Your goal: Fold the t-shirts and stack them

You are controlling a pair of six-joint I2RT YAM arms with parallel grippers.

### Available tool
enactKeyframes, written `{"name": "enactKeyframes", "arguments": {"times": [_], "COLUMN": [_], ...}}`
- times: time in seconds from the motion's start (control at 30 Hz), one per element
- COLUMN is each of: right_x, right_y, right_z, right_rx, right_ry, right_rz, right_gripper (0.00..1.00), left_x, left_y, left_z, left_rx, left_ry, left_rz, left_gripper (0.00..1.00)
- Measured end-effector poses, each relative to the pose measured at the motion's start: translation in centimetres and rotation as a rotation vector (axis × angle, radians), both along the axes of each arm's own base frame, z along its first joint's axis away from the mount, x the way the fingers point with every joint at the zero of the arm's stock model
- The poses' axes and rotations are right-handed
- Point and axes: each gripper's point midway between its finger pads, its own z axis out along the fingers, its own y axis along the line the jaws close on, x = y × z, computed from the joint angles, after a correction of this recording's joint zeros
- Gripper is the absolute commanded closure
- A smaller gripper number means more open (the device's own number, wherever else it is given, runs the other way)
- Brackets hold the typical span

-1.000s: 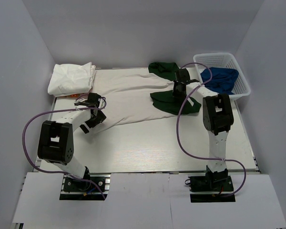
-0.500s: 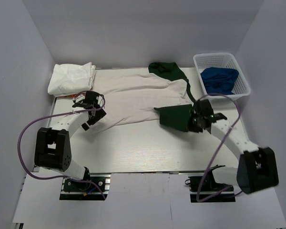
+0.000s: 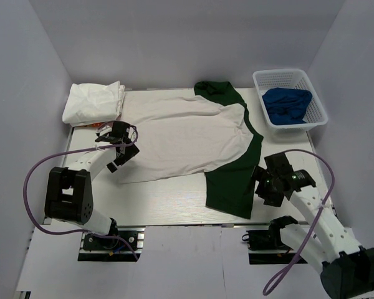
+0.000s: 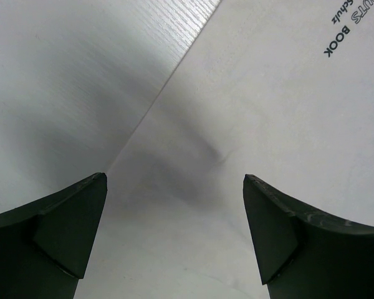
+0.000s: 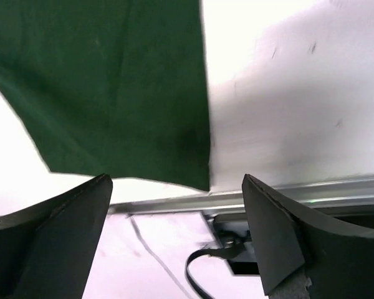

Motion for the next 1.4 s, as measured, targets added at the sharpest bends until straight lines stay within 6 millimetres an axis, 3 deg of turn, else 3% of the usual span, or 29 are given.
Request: {"name": "enactKeyframes", "arguments": {"times": [0.17,0.3,0.4,0.5,0.57,0.7,0.83,0.93,0.97,1.07,1.1,1.2,1.23,1.4], "right_x": [3.1,7.0,8.4,8.1,7.4,5.7,4.4,3.9,3.6,2.8,2.4,0.9,0.4,-0.1], "right_y": [0.3,2.4,3.9,4.0,4.1,6.2,7.6,7.4,7.3,7.4,7.6,7.9,7.9,7.5], "right_z": [0.7,1.5,1.1,-0.1,-0.3,-0.1,-0.8,-1.7,-2.0,-2.8,-3.4,-5.0,-5.5,-6.0], "right_rx": [-0.039,0.022,0.065,0.037,0.014,0.007,-0.016,-0.074,-0.092,-0.132,-0.143,-0.185,-0.199,-0.228], "right_ry": [-0.056,-0.192,-0.212,-0.176,-0.171,-0.204,-0.184,-0.170,-0.165,-0.138,-0.115,-0.041,-0.018,0.011], "right_rz": [0.076,0.155,0.215,0.276,0.347,0.530,0.628,0.639,0.641,0.647,0.658,0.686,0.689,0.640], "right_gripper": [0.10,0.10,0.10,0.10,0.10,0.10,0.10,0.10,0.10,0.10,0.10,0.10,0.10,0.10], "left_x": [0.0,0.9,0.7,-1.7,-4.7,-9.8,-10.0,-9.5,-9.4,-8.9,-8.8,-8.5,-8.4,-8.4], "left_y": [-0.2,-0.9,-0.8,-0.1,0.4,1.3,1.1,0.6,0.5,0.3,0.3,0.6,0.6,0.9], "left_z": [0.3,1.5,2.2,1.3,0.2,-1.5,-2.3,-3.3,-3.6,-4.0,-4.0,-3.9,-3.9,-3.9], "left_rx": [-0.006,-0.036,-0.036,-0.019,-0.021,-0.031,-0.054,-0.077,-0.081,-0.092,-0.091,-0.081,-0.078,-0.066], "left_ry": [-0.005,-0.026,-0.010,0.051,0.103,0.159,0.165,0.174,0.182,0.171,0.166,0.151,0.145,0.139], "left_rz": [-0.004,-0.022,-0.006,0.046,0.081,0.150,0.185,0.198,0.203,0.219,0.225,0.235,0.238,0.242], "left_gripper": [0.00,0.00,0.00,0.00,0.00,0.00,0.13,0.29,0.42,0.63,0.77,0.96,1.00,1.00]}}
